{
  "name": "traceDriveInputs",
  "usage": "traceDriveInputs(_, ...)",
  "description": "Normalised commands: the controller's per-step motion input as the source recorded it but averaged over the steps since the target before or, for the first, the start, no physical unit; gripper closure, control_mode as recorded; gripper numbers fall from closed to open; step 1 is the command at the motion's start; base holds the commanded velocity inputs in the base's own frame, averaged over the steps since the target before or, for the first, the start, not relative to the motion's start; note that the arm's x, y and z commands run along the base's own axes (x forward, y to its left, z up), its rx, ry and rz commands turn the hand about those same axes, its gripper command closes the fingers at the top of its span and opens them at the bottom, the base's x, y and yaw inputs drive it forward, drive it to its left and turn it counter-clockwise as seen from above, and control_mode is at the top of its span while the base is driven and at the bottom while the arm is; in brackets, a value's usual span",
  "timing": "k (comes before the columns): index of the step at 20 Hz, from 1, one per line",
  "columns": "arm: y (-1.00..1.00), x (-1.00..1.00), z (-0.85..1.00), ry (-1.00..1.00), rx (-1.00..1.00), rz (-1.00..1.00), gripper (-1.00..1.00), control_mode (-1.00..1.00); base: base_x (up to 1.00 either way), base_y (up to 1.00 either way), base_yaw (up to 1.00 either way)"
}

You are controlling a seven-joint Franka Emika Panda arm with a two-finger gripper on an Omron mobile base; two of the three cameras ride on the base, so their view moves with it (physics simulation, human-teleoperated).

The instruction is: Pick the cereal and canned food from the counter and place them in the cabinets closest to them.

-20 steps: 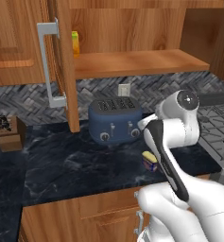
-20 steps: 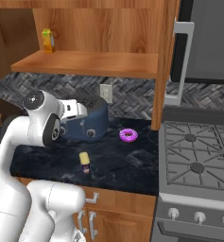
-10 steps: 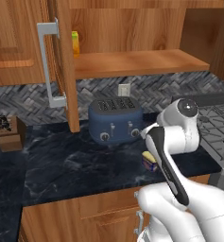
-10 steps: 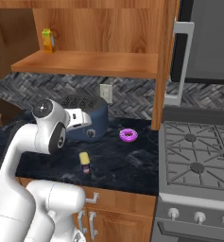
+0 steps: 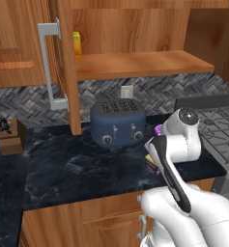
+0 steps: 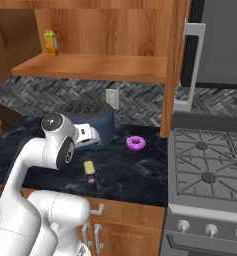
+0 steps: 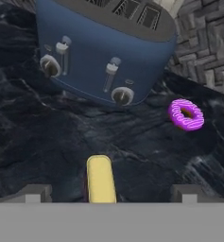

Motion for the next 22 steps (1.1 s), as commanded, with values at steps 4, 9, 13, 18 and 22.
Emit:
traceDriveInputs(4,-0.07,0.04,-0.38,0.07,-0.02,0.02,-1.0,-1.0,0.0,0.0,0.0)
traceDriveInputs(9,-0.03,0.12,-0.34,0.07,0.0,0.02,-1.0,-1.0,0.0,0.0,0.0)
traceDriveInputs(13,-0.02,0.12,-0.37,0.08,0.0,0.02,-1.0,-1.0,0.0,0.0,0.0)
traceDriveInputs(18,0.0,0.13,-0.38,0.08,-0.02,0.02,-1.0,-1.0,0.0,0.0,0.0)
traceDriveInputs(22,-0.01,0.14,-0.41,0.1,-0.02,0.01,-1.0,-1.0,0.0,0.0,0.0)
